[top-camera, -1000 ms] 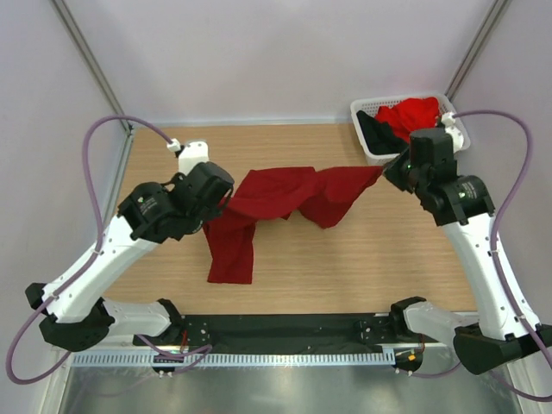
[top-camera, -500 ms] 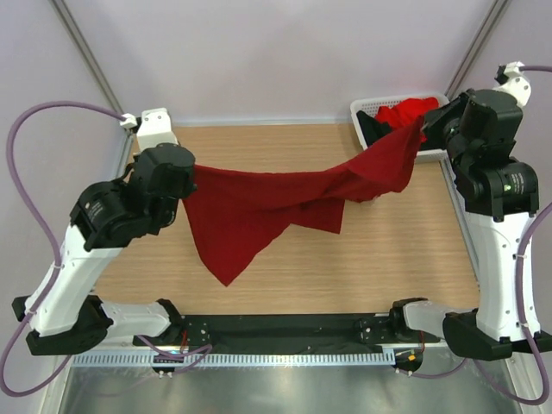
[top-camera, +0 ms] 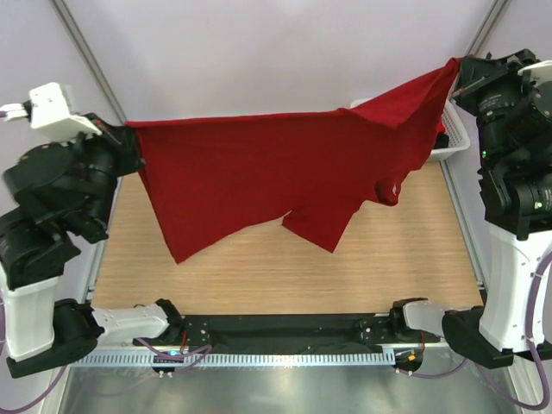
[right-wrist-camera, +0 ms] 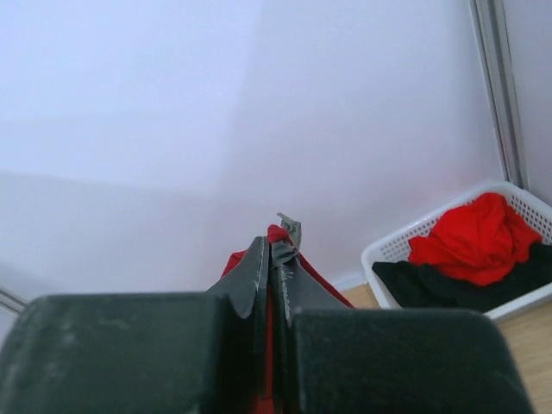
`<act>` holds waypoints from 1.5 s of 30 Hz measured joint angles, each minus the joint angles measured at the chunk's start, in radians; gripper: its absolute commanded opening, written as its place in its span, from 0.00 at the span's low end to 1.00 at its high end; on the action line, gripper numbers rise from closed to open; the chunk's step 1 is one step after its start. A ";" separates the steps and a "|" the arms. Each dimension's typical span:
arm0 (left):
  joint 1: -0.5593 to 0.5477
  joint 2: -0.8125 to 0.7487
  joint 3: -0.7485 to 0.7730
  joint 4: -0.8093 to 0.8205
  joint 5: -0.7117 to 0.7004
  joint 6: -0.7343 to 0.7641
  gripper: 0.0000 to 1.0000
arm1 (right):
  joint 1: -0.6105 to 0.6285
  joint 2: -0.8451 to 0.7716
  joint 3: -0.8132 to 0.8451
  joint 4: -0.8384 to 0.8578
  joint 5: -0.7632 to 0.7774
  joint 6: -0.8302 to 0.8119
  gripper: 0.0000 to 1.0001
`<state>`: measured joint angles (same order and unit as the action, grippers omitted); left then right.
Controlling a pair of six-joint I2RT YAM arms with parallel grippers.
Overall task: Fold and stack the t-shirts
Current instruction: Flatten the tshirt out
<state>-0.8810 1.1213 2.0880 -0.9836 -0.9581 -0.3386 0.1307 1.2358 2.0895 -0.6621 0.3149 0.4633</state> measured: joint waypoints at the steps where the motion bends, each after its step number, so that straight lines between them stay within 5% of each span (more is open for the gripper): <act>1: 0.000 -0.006 0.018 0.013 0.000 0.012 0.00 | 0.000 -0.010 0.001 0.010 -0.008 -0.007 0.01; 19: 0.000 -0.139 0.066 0.095 0.039 0.087 0.00 | 0.000 -0.219 0.136 0.063 -0.102 -0.079 0.01; 25: 0.000 -0.099 -0.051 0.232 0.006 0.191 0.00 | 0.000 -0.190 0.043 0.124 -0.101 -0.054 0.01; 33: 0.056 0.064 -0.249 0.661 -0.094 0.525 0.00 | -0.002 0.024 -0.011 0.272 -0.098 -0.019 0.01; 40: 0.250 0.324 -0.147 0.897 -0.054 0.664 0.00 | -0.002 0.311 0.093 0.412 -0.098 -0.015 0.01; 45: 0.425 0.539 0.111 0.934 -0.011 0.615 0.00 | -0.009 0.536 0.336 0.468 -0.111 -0.011 0.01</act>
<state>-0.4557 1.6608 2.1990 -0.0498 -0.9691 0.2760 0.1215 1.7718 2.4252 -0.1940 0.2035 0.4519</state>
